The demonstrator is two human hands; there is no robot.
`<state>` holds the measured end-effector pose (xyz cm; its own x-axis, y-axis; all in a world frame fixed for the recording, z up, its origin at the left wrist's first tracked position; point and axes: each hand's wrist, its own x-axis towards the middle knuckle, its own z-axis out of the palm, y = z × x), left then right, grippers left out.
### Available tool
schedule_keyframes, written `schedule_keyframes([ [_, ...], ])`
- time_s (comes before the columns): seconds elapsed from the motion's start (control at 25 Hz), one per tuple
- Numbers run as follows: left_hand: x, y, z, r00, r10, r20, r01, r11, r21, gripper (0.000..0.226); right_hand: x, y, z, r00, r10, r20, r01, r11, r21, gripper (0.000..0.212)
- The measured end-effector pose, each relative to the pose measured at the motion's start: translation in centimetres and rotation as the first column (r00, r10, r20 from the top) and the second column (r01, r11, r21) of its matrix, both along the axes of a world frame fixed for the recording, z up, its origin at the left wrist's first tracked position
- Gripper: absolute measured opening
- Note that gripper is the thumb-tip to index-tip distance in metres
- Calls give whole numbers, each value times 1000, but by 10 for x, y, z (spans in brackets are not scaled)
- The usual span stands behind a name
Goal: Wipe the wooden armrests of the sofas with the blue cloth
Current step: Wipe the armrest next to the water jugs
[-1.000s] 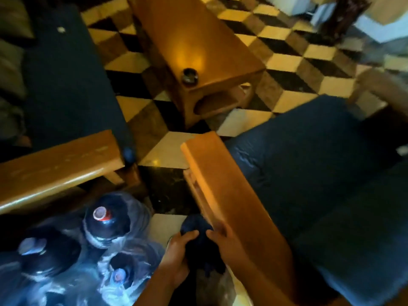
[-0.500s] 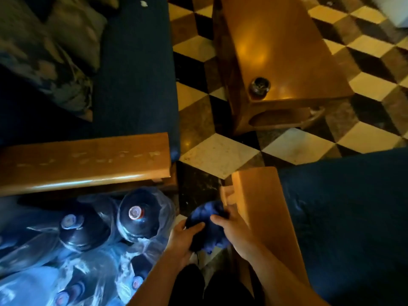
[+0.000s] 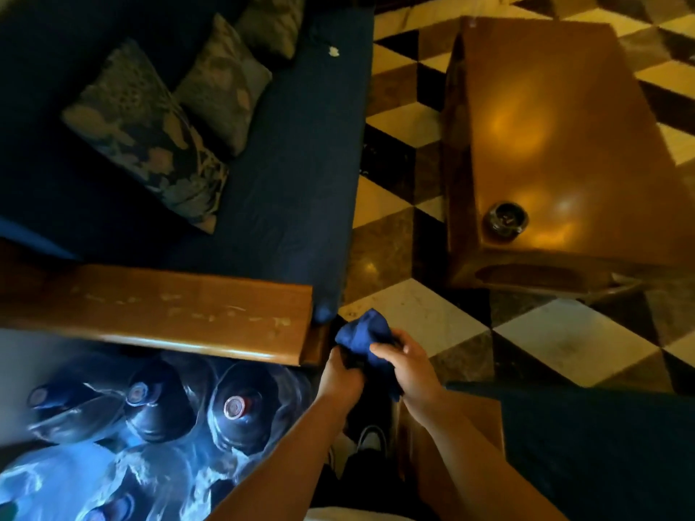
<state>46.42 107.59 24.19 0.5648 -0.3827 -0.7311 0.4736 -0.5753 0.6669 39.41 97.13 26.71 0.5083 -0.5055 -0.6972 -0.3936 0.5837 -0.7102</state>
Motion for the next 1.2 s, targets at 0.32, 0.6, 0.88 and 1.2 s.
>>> schedule_keyframes([
  [0.32, 79, 25, 27, 717, 406, -567, -585, 792, -173, 42, 105, -1, 38, 977, 214, -21, -215, 972, -90, 13],
  [0.6, 132, 51, 4, 580, 561, -591, -806, 502, -314, 47, 194, -2, 24, 879, 477, -5, -473, 868, -150, 29],
  [0.88, 153, 6, -23, 356, 910, -210, -934, 355, -47, 43, 272, -63, -53, 415, 841, -347, -903, 334, -271, 58],
  [1.2, 128, -87, -37, -16, 993, -120, -998, -8, 67, 18, 319, -104, -81, -86, 930, -358, -954, -180, -238, 45],
])
